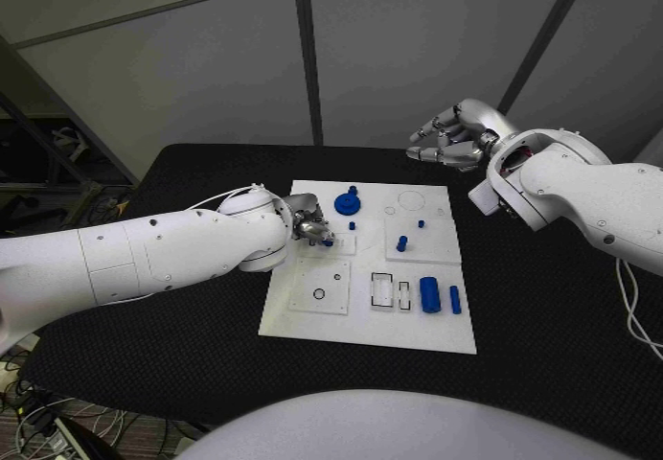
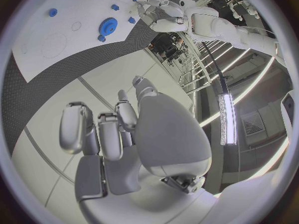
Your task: Assemble the parts on the task board
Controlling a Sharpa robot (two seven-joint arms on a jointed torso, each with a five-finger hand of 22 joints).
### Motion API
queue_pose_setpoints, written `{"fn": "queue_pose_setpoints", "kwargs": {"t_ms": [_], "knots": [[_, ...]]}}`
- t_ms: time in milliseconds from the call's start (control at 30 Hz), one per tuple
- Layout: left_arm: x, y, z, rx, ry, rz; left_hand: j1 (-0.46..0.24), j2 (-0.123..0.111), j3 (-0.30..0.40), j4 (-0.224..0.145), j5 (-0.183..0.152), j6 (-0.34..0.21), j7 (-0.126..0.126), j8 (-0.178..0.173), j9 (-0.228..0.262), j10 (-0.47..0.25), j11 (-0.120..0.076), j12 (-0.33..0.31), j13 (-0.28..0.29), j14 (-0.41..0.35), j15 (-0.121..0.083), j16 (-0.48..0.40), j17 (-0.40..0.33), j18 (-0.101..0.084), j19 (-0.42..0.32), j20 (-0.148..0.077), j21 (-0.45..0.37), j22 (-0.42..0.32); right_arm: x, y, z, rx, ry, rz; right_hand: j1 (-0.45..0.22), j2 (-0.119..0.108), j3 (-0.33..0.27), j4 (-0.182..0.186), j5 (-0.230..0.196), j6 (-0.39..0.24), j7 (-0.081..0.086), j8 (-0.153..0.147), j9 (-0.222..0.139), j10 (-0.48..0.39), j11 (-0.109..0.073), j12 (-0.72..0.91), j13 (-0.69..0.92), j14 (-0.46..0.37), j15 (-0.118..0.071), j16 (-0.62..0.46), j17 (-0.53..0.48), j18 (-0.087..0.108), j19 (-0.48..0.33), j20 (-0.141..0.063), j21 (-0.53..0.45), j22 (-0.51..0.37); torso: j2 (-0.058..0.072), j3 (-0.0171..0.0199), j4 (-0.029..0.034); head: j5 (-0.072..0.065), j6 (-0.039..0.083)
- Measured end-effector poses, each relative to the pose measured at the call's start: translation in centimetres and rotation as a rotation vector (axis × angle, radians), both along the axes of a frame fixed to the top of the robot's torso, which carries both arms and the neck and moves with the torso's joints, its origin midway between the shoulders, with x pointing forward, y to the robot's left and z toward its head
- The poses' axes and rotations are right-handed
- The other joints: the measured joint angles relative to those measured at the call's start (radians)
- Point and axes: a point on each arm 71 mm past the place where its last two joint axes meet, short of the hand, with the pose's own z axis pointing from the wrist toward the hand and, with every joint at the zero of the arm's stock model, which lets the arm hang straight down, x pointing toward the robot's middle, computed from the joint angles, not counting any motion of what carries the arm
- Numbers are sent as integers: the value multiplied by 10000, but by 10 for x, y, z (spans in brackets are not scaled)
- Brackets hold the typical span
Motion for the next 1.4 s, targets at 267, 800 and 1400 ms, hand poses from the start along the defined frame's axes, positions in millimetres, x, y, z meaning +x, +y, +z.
{"fn": "queue_pose_setpoints", "kwargs": {"t_ms": [267, 800, 1400], "knots": [[0, 0, 0, 10, 4, -1, -105, -23, -130, 130, 1, 0, 0, -1, -31, -1, 1, 0, -19, 0, 0, 0, 0, 1, 0, 0, 0, 0, 0, 0, 0, -5, 8, -2, 0, 0, 0, 0, 0, 0, 0, 0, 0, 0, 0, 0, -12, 0, 0, -45, 0, 0, -36, -36, 0, -19, 0, 1, 2, 5, -4], [2, 2, -3, 72, 88, 71, -591, -16, -665, 613, 3, 55, 14, 46, -178, -39, -36, 63, -41, -1, -1, 1, 0, 0, 0, 1, 0, 0, 0, 0, 0, -11, 17, -9, 0, 0, 29, 30, 0, 0, 0, 0, 1, 0, 0, 0, -11, 0, 0, -45, 7, -1, -35, -35, -41, -35, 6, 3, -2, -17, 0], [2, 0, -6, 14, 198, 108, -1086, 146, -1784, 1400, 2, 177, 36, 123, -422, -40, -36, 229, 33, -1, -1, 1, 0, 0, 0, 1, 40, 0, 0, -1, 0, -21, 30, -17, -39, -40, 29, 29, -51, 0, 0, 0, 0, 0, 0, -41, -35, 0, 0, -44, 5, 0, -35, -35, -41, -67, 7, 2, -2, -37, 4]]}}
